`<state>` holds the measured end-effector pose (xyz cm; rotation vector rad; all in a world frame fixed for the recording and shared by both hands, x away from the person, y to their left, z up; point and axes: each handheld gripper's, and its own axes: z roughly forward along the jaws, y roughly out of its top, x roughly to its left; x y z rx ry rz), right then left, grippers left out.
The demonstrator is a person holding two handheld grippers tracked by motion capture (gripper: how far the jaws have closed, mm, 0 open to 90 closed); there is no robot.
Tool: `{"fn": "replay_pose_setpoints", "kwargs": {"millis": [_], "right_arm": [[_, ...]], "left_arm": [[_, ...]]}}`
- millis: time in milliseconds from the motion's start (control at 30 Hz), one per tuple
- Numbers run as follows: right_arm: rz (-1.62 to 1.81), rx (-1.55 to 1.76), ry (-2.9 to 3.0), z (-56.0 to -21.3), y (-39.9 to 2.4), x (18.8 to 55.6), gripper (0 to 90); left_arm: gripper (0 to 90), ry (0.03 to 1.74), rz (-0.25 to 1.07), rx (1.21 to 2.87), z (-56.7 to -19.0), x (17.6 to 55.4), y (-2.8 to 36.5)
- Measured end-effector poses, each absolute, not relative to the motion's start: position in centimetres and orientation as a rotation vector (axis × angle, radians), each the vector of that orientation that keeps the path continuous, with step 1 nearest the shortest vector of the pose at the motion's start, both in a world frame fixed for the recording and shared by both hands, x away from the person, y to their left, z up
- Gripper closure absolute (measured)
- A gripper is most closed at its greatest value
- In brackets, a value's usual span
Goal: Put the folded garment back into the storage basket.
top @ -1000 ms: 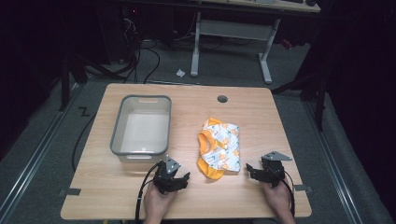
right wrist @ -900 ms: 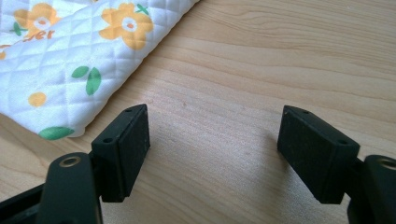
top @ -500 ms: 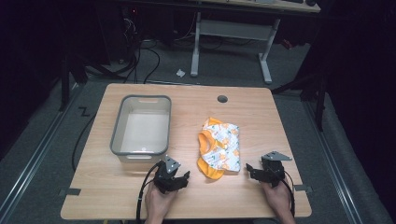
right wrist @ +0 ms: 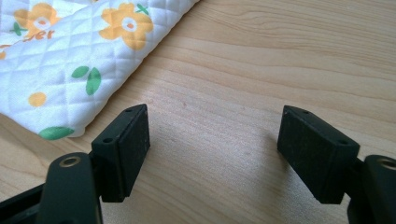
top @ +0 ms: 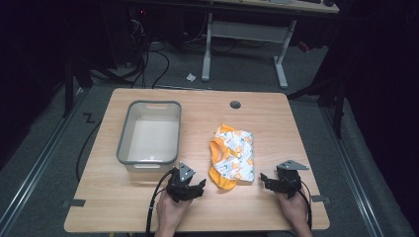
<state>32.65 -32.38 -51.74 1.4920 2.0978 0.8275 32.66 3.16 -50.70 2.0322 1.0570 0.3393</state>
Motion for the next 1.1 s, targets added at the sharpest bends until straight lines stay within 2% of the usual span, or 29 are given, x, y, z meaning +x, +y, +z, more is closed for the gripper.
{"fn": "replay_pose_setpoints", "kwargs": {"millis": [533,1100], "right_arm": [[0.828,1.491,2.099,-51.7,-32.4,32.6,25.4],[0.828,1.488,2.101,-51.7,-32.4,32.6,25.4]], "left_arm": [[34.7,0.993,0.235,2.035,-48.3,34.9,0.9],[28.8,1.024,0.201,2.067,-47.3,38.6,-1.7]]}}
